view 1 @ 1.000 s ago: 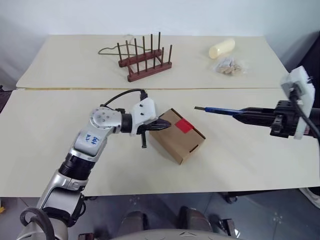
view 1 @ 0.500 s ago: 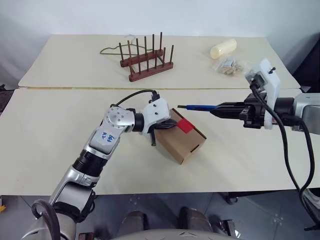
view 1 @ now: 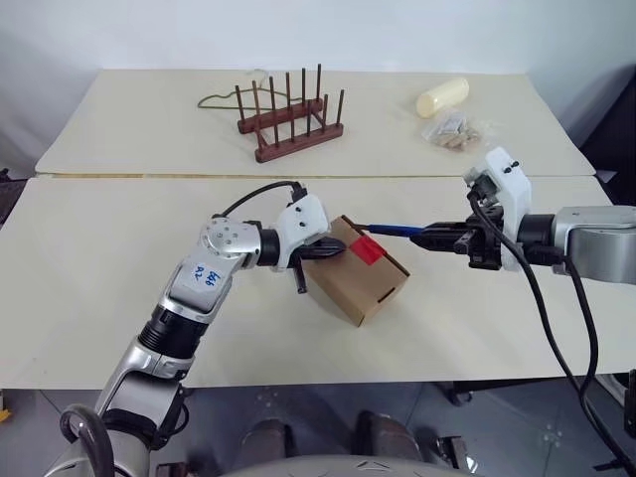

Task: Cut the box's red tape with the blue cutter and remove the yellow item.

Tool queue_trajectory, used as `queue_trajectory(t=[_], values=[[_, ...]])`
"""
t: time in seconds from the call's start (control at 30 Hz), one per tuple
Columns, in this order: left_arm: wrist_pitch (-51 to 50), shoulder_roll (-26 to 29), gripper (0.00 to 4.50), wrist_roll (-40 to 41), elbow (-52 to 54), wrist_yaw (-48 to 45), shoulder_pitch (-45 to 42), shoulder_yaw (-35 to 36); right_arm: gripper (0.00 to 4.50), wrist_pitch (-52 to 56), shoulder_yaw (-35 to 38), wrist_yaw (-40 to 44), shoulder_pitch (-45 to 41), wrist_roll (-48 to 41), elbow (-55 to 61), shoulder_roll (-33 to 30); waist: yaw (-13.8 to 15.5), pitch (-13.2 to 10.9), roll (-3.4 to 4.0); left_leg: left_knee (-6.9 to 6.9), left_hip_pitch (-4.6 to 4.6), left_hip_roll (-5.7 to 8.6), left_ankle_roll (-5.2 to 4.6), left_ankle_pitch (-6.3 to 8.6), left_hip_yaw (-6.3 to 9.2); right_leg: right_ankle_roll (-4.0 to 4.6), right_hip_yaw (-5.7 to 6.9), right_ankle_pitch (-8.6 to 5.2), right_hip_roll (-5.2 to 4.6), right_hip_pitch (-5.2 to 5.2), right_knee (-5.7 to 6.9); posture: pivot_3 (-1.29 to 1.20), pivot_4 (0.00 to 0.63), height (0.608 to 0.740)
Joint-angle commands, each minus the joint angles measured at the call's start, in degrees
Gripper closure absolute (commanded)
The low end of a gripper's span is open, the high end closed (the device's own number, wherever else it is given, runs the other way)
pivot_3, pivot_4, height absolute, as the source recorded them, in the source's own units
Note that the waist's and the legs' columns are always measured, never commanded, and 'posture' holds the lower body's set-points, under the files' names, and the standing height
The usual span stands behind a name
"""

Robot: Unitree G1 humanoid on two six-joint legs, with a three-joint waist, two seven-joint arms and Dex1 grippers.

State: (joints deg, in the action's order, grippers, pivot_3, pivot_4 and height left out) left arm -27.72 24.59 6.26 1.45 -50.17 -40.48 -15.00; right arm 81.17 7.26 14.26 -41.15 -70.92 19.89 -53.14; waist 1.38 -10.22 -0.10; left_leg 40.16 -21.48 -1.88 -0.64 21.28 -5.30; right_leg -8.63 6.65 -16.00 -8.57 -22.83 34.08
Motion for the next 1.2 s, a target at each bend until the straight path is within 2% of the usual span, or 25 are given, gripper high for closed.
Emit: queue_trajectory(t=[0.03, 0.27, 0.4, 0.53, 0.93, 1.2], values=[[-1.2, 0.8, 4.49, 0.1, 1.3, -0.2, 0.9, -0.1, 4.35, 0.1, 0.6, 0.7, 0.1, 1.1, 1.4, 0.2, 0.0, 0.0, 0.0, 0.0, 0.0, 0.0, 0.0, 0.0, 0.0, 0.0, 0.0, 0.0, 0.0, 0.0, 0.0, 0.0, 0.15, 0.74], [-2.0, 1.0, 4.49, 0.1, 1.9, 0.0, 1.4, 0.0, 4.35, -0.5, 0.6, 2.2, -0.6, 3.0, 1.2, 1.3, 0.0, 0.0, 0.01, 0.01, 0.02, 0.0, 0.01, 0.0, -0.01, 0.0, -0.02, 0.0, 0.0, 0.0, 0.03, 0.0, 0.15, 0.74], [-2.5, 1.0, 4.49, 0.3, 2.6, 0.0, 1.8, -0.3, 4.35, -1.8, 4.1, 1.2, -4.4, 0.9, -2.2, 5.4, -0.2, 0.0, 0.01, 0.01, 0.05, 0.0, 0.02, -0.01, -0.04, 0.0, -0.04, 0.0, 0.0, 0.0, 0.06, 0.0, 0.15, 0.74], [-2.6, 0.9, 4.49, 0.2, 2.5, 0.0, 1.7, -0.4, 4.35, -0.4, 3.5, 2.4, -5.5, 1.7, -2.4, 5.0, 0.1, 0.0, 0.01, 0.0, 0.05, -0.01, 0.03, -0.02, -0.01, 0.0, -0.01, 0.0, 0.0, 0.0, 0.07, 0.0, 0.15, 0.74], [-2.8, 1.3, 4.49, 0.2, 3.1, 0.0, 2.0, -0.2, 4.35, -3.6, -1.2, 7.8, -0.1, 10.8, 1.6, 1.9, 0.1, 0.0, 0.0, 0.0, 0.02, 0.01, 0.01, -0.01, -0.01, 0.0, 0.0, 0.0, -0.01, 0.0, 0.04, 0.0, 0.15, 0.74], [-2.7, 1.6, 4.49, 0.1, 3.1, -0.2, 1.8, -0.4, 4.35, -4.9, -1.3, 11.1, 2.1, 13.9, 2.8, 1.4, 0.1, 0.0, 0.0, 0.0, 0.03, 0.01, 0.01, -0.01, -0.02, 0.0, -0.01, 0.0, -0.01, 0.0, 0.04, 0.0, 0.15, 0.74]])
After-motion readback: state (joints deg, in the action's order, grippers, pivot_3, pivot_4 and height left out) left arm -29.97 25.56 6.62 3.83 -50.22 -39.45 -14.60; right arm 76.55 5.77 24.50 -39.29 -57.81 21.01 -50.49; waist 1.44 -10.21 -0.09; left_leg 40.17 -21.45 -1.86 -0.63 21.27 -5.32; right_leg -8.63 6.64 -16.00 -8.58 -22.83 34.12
